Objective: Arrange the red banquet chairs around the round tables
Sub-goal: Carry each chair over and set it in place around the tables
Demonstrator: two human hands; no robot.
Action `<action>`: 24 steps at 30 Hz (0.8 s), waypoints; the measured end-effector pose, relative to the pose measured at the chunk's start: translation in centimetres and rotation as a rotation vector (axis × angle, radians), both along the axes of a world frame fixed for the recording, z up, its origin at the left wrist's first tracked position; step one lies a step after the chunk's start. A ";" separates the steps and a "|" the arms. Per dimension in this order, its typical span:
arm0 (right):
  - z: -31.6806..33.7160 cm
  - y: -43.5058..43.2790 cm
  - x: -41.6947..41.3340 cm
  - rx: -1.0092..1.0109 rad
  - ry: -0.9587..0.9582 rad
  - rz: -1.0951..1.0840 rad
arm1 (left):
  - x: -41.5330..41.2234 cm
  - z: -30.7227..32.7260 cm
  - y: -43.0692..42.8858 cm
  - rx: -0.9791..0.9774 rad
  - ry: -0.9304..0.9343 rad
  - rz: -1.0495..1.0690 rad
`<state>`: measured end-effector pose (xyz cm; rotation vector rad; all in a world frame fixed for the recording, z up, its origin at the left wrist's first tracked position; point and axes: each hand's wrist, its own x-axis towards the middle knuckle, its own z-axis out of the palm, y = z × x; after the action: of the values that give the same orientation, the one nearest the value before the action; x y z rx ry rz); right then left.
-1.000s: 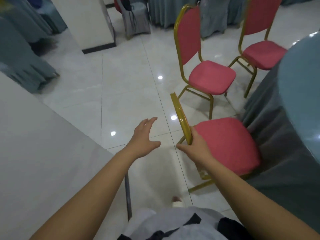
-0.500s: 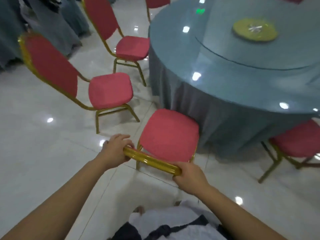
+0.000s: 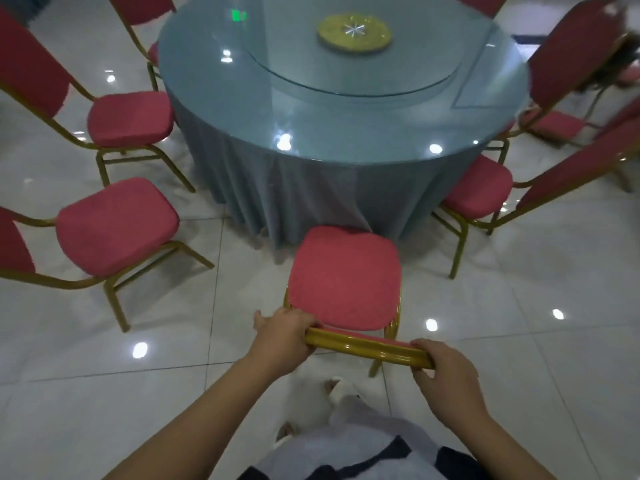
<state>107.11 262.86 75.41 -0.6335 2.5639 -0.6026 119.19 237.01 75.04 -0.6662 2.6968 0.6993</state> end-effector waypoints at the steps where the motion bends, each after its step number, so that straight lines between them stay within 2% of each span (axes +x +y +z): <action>1: -0.2 0.6 0.4 0.054 0.049 -0.042 | -1.0 -0.1 0.8 -0.013 -0.001 -0.025; 3: -0.6 1.2 0.2 0.110 0.048 -0.109 | -2.9 -0.3 2.3 -0.020 -0.008 -0.067; 6: -0.7 1.2 -2.7 0.010 0.044 -0.208 | -5.7 -0.5 3.3 -0.018 -0.010 -0.085; 10: -1.3 0.6 -8.3 -0.065 0.054 -0.170 | -10.2 -0.5 2.6 -0.030 0.002 -0.057; 17: -2.1 -2.1 -20.1 -0.052 0.032 -0.019 | -18.4 -1.0 -0.4 -0.112 0.042 -0.007; 24: -3.2 -5.8 -26.4 -0.050 0.085 0.018 | -23.2 -1.2 -3.1 -0.093 0.039 0.168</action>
<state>80.74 257.09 72.24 -0.7130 2.6256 -0.6480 95.98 233.87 73.86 -0.9199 2.7457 0.6352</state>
